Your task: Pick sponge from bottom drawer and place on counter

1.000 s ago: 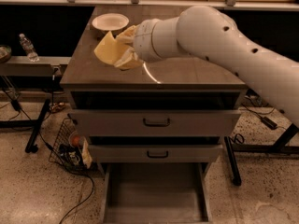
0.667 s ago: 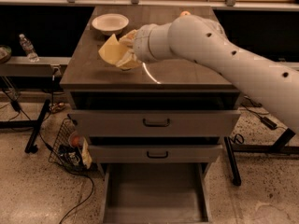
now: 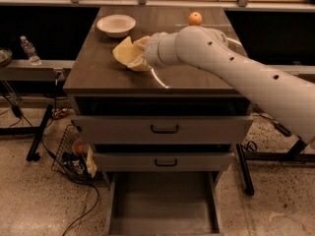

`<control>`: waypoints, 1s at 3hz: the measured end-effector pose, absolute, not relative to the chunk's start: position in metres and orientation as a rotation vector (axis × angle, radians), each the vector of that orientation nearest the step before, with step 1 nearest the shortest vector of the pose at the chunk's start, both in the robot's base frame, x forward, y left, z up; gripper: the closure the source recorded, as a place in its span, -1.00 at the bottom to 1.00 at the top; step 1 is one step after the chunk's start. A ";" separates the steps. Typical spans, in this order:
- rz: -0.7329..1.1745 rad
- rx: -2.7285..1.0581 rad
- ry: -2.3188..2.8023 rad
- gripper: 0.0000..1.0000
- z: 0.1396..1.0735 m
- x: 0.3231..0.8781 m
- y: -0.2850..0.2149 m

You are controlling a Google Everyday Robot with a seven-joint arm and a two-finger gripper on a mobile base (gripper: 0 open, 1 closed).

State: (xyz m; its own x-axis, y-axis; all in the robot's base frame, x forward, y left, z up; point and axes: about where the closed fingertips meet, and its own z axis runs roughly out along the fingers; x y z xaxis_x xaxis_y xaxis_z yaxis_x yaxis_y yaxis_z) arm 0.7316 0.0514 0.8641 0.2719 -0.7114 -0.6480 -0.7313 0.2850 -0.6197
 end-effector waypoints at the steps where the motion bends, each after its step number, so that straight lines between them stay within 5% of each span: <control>1: 0.023 -1.429 1.442 -0.41 0.864 0.732 0.052; 2: 0.026 -1.431 1.441 -0.84 0.863 0.731 0.053; 3: 0.022 -1.428 1.439 -1.00 0.865 0.731 0.053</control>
Offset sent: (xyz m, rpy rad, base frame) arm 0.0000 0.0000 0.0003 0.0000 0.0000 0.0000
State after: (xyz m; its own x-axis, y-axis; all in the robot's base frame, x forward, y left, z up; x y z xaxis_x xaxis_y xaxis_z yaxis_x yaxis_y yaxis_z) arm 0.7311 0.0531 0.8646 0.2737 -0.7106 -0.6482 -0.7302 0.2852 -0.6209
